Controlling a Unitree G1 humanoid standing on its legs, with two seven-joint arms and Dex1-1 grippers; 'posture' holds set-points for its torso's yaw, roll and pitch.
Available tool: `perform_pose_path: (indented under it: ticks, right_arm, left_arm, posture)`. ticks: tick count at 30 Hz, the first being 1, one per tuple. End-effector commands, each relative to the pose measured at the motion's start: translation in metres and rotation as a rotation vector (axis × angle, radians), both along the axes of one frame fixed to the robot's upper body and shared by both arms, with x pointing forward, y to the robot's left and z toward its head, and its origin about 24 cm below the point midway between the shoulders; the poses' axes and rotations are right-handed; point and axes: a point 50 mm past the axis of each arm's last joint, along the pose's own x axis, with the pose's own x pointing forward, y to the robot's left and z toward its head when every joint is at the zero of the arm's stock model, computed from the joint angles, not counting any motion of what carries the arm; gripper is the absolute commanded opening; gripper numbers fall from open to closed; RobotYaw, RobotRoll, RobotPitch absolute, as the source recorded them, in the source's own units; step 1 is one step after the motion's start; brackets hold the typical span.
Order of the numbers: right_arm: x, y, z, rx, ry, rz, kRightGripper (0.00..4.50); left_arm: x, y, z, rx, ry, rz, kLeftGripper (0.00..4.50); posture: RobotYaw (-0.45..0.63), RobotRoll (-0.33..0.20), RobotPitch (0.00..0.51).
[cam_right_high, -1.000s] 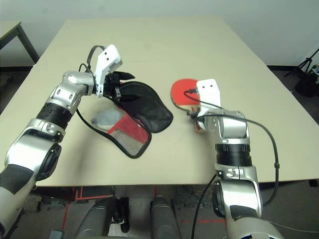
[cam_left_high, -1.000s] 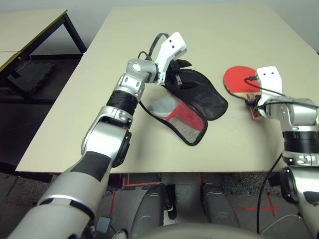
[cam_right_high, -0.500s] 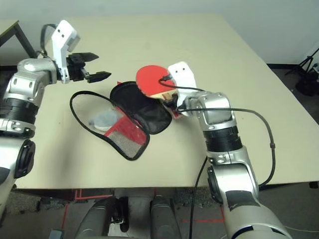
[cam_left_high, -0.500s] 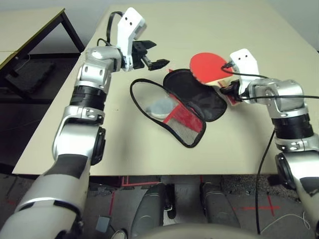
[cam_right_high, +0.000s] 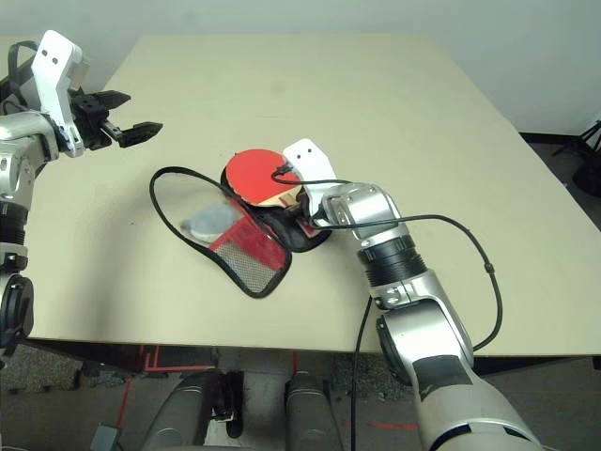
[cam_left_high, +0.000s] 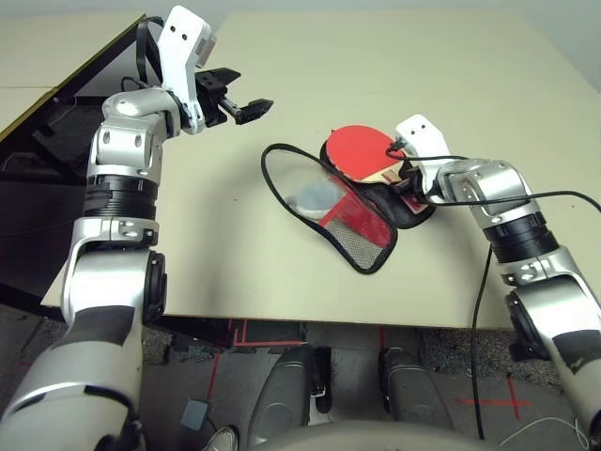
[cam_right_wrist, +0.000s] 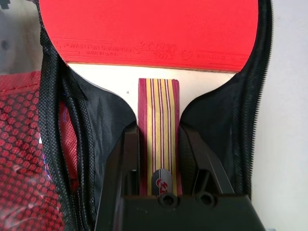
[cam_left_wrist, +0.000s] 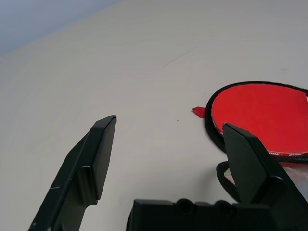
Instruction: Store the ping-pong paddle in its case and zip it.
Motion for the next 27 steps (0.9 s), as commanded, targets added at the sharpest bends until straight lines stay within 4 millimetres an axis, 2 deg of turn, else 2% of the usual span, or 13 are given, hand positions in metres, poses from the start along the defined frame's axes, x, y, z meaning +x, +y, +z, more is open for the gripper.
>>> perform_pose_path:
  ticks: [1,15,19,25,26,27]
  right_arm:
    - [0.005,0.003,0.005,-0.004,-0.037,0.015,1.11]
    - [0.011,-0.004,0.005,-0.023,-0.087,-0.007,1.11]
    - [0.007,-0.007,0.011,-0.002,-0.093,0.015,2.39]
    - [-0.003,-0.027,0.040,0.113,-0.194,0.028,4.25]
    - [-0.005,-0.032,0.046,0.125,-0.229,0.029,4.47]
    - [-0.006,-0.038,0.053,0.144,-0.278,0.037,4.47]
  left_arm:
    - [-0.002,0.004,-0.001,-0.007,0.004,0.014,4.50]
    - [0.003,0.003,0.001,-0.012,0.002,0.022,4.50]
    - [0.004,0.009,-0.001,0.012,0.010,0.038,4.50]
    - [0.002,0.036,-0.020,0.132,0.077,0.107,4.50]
    - [0.001,0.040,-0.026,0.148,0.098,0.114,4.50]
    - [0.000,0.045,-0.033,0.170,0.126,0.119,4.50]
  posture:
    - [0.07,0.000,0.098]
    - [0.05,0.000,0.099]
    - [0.04,0.000,0.099]
    - [0.03,0.000,0.105]
    - [0.03,0.000,0.106]
    - [0.02,0.000,0.109]
